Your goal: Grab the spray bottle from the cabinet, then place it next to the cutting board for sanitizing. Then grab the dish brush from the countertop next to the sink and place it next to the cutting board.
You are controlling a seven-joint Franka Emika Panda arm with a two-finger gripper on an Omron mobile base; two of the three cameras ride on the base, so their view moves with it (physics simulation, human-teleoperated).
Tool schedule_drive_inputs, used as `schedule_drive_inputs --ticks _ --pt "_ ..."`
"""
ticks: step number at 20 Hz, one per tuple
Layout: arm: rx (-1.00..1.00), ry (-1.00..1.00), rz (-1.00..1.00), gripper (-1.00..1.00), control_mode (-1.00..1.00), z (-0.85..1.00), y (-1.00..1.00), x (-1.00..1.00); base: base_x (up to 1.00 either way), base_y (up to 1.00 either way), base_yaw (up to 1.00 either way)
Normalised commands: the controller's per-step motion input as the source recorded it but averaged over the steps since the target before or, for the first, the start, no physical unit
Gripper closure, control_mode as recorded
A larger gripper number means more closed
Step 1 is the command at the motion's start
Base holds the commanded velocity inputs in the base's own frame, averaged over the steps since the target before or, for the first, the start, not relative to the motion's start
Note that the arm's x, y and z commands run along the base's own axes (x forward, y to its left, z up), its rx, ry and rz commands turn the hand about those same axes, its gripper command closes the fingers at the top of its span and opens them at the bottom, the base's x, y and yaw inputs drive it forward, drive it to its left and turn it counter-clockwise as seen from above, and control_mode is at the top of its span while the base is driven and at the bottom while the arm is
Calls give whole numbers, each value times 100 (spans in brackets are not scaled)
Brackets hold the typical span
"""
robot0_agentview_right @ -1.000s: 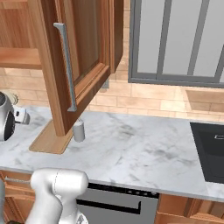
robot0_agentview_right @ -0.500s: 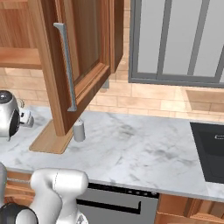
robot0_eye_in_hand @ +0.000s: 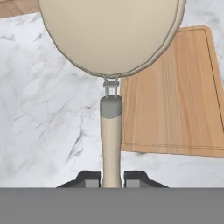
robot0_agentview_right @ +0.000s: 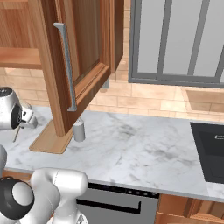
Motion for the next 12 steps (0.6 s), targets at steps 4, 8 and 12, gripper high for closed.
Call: schedule_drive_inputs --ticks 4,8,12 --pt "-5 4 -4 100 -100 -25 0 9 0 0 0" --pt "0 4 0 100 -100 -30 0 0 0 0 0" --pt "0 10 0 100 -100 -37 1 8 0 0 0"
